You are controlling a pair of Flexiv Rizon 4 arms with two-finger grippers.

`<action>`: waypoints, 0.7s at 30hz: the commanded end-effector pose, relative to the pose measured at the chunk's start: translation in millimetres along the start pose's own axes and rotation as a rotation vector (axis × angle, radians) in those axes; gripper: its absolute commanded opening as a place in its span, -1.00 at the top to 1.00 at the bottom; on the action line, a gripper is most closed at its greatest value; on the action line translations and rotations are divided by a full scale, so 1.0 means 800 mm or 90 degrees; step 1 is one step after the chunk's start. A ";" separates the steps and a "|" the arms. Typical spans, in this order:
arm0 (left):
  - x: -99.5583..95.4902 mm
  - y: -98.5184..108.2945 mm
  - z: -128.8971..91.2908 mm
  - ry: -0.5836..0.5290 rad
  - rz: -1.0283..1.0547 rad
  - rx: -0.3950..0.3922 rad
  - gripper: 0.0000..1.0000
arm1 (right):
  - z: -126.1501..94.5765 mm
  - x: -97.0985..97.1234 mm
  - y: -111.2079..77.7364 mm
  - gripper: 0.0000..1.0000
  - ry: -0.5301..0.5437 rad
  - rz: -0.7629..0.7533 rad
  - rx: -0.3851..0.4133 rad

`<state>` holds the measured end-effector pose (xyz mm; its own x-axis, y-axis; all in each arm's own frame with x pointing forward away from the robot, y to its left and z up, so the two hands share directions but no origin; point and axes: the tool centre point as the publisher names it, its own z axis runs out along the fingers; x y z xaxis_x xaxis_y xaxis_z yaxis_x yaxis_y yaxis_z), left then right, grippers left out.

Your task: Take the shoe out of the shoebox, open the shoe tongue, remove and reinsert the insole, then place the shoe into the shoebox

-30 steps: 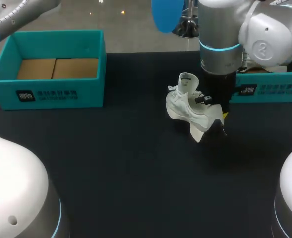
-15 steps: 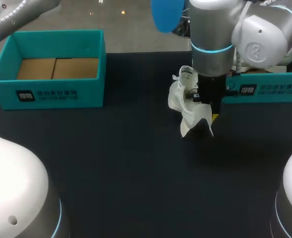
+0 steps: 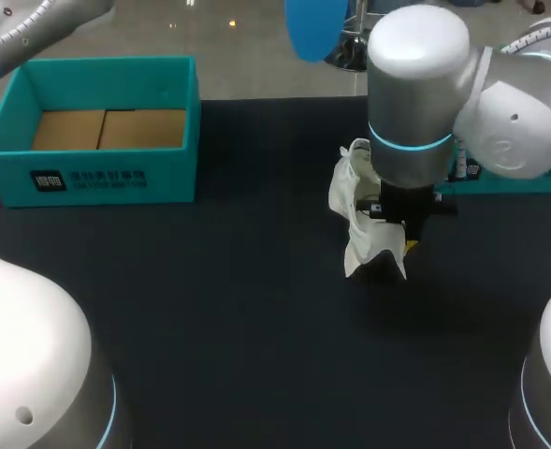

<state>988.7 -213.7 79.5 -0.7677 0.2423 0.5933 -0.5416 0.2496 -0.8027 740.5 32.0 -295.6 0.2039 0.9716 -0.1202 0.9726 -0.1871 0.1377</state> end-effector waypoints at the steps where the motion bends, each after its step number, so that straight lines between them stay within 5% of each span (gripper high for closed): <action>1: 0.000 0.002 0.000 0.000 0.001 0.002 1.00 | 0.010 0.005 -0.013 1.00 0.007 -0.004 -0.054; 21: 0.000 0.002 0.000 0.000 0.001 0.002 1.00 | 0.066 0.017 -0.029 1.00 0.013 -0.027 -0.064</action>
<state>988.7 -213.8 79.5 -0.7676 0.2423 0.5933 -0.5416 0.2496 -0.8027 725.5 41.2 -344.3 0.1625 0.9801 -0.1143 0.9641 -0.1330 0.2299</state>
